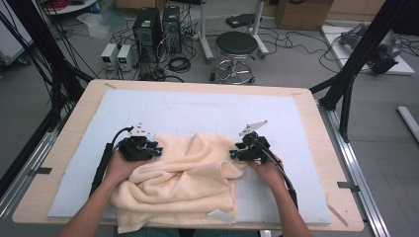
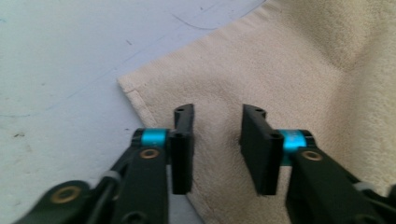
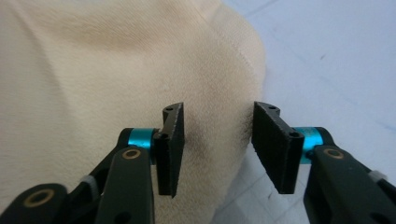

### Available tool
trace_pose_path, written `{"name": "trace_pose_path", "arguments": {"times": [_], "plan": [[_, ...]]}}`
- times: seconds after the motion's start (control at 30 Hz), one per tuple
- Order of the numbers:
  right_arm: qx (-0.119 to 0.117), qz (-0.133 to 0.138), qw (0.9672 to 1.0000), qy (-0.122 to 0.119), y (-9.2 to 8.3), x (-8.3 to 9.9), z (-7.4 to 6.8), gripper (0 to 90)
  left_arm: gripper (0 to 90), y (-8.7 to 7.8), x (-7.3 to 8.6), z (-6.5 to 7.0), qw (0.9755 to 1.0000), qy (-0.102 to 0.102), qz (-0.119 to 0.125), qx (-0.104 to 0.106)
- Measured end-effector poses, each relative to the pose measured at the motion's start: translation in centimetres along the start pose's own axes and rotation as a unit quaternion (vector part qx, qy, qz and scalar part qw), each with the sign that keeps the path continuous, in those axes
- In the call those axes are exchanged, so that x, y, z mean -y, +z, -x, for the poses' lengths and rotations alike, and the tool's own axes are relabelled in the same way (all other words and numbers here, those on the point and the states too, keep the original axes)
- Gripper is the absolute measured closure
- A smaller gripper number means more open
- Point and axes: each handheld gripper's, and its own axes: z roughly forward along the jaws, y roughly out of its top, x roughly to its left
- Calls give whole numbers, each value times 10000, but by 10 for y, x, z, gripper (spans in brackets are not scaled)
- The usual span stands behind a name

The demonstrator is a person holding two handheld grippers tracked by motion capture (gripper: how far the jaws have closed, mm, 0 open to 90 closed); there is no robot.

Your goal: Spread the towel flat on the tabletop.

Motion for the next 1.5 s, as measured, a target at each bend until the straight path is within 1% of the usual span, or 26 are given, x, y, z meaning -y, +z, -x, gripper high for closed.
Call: {"name": "trace_pose_path", "arguments": {"times": [0.03,0.07,0.1,0.17,0.23,0.27,0.3,0.33,0.37,0.4,0.43,0.5,0.53,0.6,0.63,0.67,0.7,0.8,0.83,0.87,0.9,1.13,1.23,1.37,1.47,1.5], "plan": [[-94,51,9999,31,-1,0,2,741,753,-2,-1,-1,10000,-31,-45,-55],[-143,73,9999,40,-3,-1,2,785,823,-2,-1,0,9999,-25,-72,-68],[30,59,10000,-29,-5,-3,0,808,835,-2,-1,0,9999,-25,-72,-68],[467,163,9985,-234,-13,-8,-7,820,848,-4,-1,3,9997,41,-84,-211],[887,378,9944,-423,-24,-14,-14,804,848,-5,-2,3,9996,77,-72,-246],[1072,535,9919,-431,-30,-15,-16,732,845,-7,-2,3,9995,21,38,-323],[1072,535,9919,-431,-30,-15,-16,732,823,-7,-2,3,9995,21,38,-323],[1184,724,9901,-224,-36,-16,-14,643,766,-9,-3,3,9992,-18,88,-378],[1184,724,9901,-224,-36,-16,-14,643,766,-10,-3,2,9992,-34,91,-391],[1000,685,9926,-94,-36,-12,-8,600,684,-12,-3,0,9992,-137,161,-341],[938,614,9937,-10,-35,-11,-5,580,645,-12,-3,0,9992,-137,161,-341],[516,547,9972,39,-29,-7,1,547,590,-10,-2,-2,9994,-299,127,-97],[406,510,9979,31,-25,-6,1,538,577,-10,-2,-2,9994,-299,127,-97],[197,351,9992,-10,-16,-4,1,506,550,-3,1,-1,9997,-215,-130,-80],[197,351,9992,-10,-16,-4,1,506,544,-3,1,-1,9997,-215,-130,-80],[77,138,9999,-46,-6,-2,1,507,554,-2,0,3,9997,-116,-87,-189],[77,138,9999,-46,-6,-2,1,507,572,-2,0,3,9997,-116,-87,-189],[125,62,9998,-153,0,1,0,586,624,-3,0,4,9997,-66,-108,-188],[79,75,9999,-127,0,1,0,666,706,-3,0,3,9997,-75,-90,-204],[79,75,9999,-127,0,1,0,666,720,-3,0,3,9997,-75,-90,-204],[15,73,9999,-130,0,0,-1,726,742,-2,0,3,9997,-97,-90,-200],[-144,67,9997,-179,0,0,-1,824,830,-4,-1,2,9997,-186,-130,-95],[-206,43,9997,-143,-1,-1,0,838,839,-5,-1,0,9995,-282,-123,-22],[-256,192,9994,-166,-8,-3,2,840,844,-10,-2,-6,9987,-510,-37,85],[-256,298,9990,-188,-16,-13,6,843,849,-13,-6,-14,9976,-683,46,112],[-228,269,9991,-223,-18,-18,8,845,851,-15,-14,-22,9964,-822,174,67]]}}
